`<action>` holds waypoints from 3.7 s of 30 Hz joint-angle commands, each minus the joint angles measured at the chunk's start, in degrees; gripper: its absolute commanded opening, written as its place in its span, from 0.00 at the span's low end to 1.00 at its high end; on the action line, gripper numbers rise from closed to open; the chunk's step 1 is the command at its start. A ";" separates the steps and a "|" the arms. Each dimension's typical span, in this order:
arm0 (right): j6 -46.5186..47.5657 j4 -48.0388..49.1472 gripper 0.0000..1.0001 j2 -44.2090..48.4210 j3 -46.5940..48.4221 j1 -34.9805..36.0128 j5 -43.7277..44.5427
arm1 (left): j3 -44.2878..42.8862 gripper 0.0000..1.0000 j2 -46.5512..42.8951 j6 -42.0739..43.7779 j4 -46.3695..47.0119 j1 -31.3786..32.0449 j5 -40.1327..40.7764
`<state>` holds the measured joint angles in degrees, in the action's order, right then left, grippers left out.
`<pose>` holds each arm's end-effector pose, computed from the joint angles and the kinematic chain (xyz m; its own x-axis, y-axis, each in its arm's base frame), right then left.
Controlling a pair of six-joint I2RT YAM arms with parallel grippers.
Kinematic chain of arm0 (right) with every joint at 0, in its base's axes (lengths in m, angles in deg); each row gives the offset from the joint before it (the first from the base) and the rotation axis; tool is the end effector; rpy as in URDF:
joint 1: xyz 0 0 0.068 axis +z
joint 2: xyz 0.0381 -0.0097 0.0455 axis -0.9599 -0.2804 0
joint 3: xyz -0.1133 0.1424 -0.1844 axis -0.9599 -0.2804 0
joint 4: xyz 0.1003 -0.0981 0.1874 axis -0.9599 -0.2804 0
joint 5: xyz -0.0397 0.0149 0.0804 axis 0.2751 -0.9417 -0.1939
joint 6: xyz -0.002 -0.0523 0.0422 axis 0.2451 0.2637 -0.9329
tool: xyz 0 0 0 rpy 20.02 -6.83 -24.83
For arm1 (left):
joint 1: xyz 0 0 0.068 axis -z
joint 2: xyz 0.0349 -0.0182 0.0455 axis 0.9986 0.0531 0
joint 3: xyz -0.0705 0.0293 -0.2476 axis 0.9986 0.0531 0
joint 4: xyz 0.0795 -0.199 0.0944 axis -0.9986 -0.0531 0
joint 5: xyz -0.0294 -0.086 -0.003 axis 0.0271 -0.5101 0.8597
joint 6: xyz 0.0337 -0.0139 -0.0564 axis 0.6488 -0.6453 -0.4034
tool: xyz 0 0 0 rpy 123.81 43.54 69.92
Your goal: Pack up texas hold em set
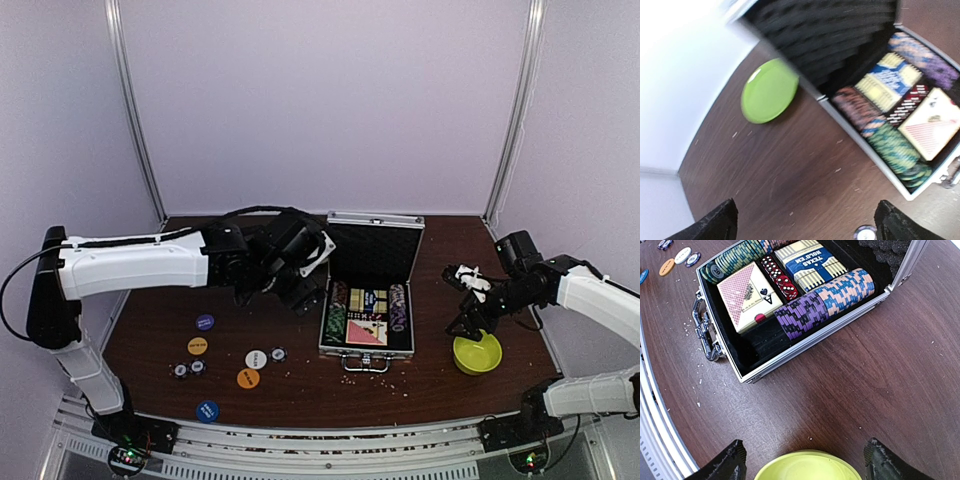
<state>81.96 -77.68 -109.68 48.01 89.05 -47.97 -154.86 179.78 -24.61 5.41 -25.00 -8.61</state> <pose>0.1717 0.0747 0.2107 -0.4928 -0.5855 -0.6437 -0.8242 0.5514 0.1294 0.1891 -0.2994 0.2685 -0.3985 0.6355 -0.6613 0.6001 0.7259 0.3360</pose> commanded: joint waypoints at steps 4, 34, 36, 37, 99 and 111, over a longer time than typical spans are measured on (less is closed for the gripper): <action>0.41 -0.51 0.81 1.16 1.33 -0.40 0.09 | 8.48 0.98 -6.80 -12.25 -6.31 -2.85 12.14; 0.67 -0.77 0.81 -1.71 1.85 -0.35 -0.05 | 17.27 0.77 -1.19 -22.75 -17.74 -4.61 -28.99; 0.63 -0.72 0.81 -1.78 1.80 -0.33 -0.10 | 16.76 0.78 0.26 -24.06 -17.82 -3.86 -29.10; 0.63 -0.67 0.81 -1.81 1.72 -0.33 -0.18 | 16.60 0.79 0.75 -24.72 -17.73 -3.74 -29.15; 0.85 -1.04 0.81 -2.04 1.63 -0.35 -0.25 | 21.07 0.49 6.20 -33.32 -12.68 -3.14 -30.49; 0.76 -1.17 0.81 -2.18 1.71 -0.38 -0.62 | 0.24 0.46 5.94 -29.40 -18.26 -0.59 -27.40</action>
<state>82.16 -78.14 -111.91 48.34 89.05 -47.99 -146.23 184.40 -56.74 -13.19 -25.48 -38.06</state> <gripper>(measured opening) 0.808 0.479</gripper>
